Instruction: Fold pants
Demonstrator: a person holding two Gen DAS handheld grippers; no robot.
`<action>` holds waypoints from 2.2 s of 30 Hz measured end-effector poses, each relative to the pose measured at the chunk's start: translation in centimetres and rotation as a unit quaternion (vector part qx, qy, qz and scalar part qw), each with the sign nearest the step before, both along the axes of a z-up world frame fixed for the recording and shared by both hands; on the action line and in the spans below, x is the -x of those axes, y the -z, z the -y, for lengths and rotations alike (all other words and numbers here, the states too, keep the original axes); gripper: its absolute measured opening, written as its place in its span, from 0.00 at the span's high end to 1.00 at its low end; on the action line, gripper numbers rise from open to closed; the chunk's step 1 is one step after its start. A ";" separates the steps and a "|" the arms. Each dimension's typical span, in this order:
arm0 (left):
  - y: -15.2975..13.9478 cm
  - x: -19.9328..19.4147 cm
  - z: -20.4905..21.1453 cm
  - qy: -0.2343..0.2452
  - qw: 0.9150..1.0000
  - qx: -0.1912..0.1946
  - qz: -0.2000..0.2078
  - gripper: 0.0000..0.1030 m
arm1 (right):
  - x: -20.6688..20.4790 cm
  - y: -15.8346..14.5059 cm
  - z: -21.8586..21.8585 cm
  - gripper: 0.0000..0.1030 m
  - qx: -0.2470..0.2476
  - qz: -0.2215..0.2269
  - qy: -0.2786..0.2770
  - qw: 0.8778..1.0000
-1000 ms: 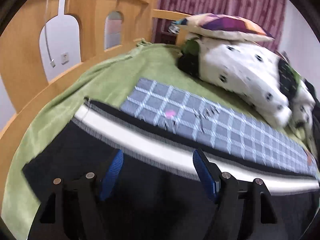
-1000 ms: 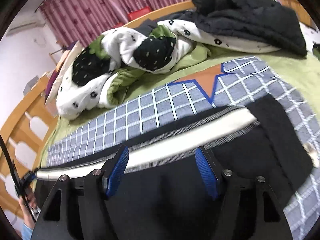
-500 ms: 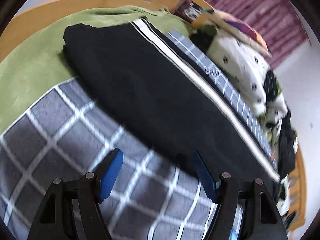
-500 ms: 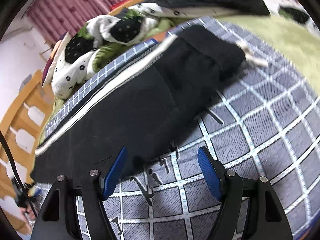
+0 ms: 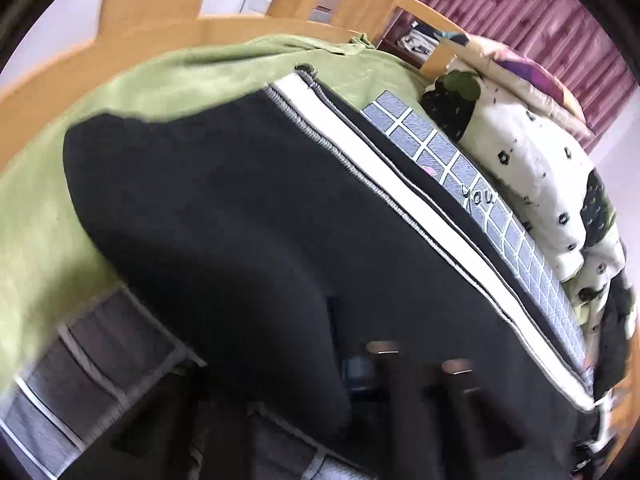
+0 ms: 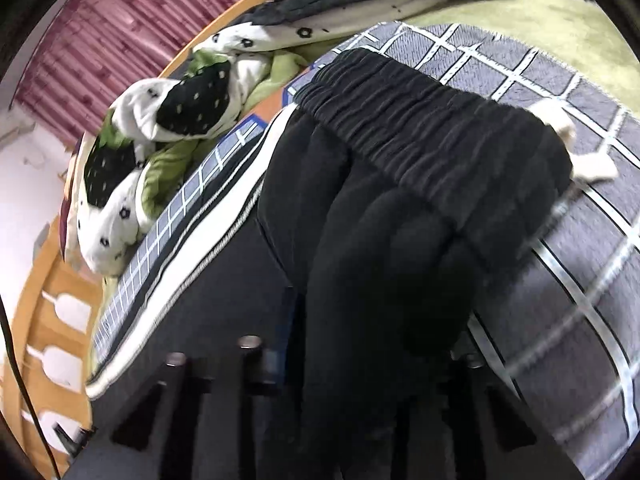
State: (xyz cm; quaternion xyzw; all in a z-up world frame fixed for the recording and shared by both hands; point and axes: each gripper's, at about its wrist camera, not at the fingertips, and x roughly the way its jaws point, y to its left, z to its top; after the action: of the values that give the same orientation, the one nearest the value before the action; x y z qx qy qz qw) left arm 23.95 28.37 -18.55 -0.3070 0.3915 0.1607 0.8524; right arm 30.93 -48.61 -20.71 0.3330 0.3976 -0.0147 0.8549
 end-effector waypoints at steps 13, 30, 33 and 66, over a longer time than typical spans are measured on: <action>-9.6 11.2 5.8 0.110 0.992 -0.040 0.051 0.91 | 9.4 -14.5 3.2 0.90 0.109 0.059 -0.056 0.991; -1.9 20.3 6.7 0.071 0.997 -0.037 -0.018 0.36 | 21.7 -2.4 11.2 0.21 0.011 0.000 0.028 1.000; -1.7 21.3 6.1 0.031 0.999 -0.010 0.011 0.36 | 19.9 -0.9 12.0 0.41 -0.016 -0.019 0.076 0.997; -4.4 21.3 2.2 0.136 0.987 -0.079 0.008 0.39 | 18.4 -11.6 -0.8 0.42 0.244 -0.018 -0.036 0.969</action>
State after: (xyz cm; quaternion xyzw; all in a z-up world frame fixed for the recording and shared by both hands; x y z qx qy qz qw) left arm 2.63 26.21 -14.17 -0.1834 0.4086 0.0711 0.8913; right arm 12.55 -47.83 -9.13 0.0991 0.4091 -0.0862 0.9030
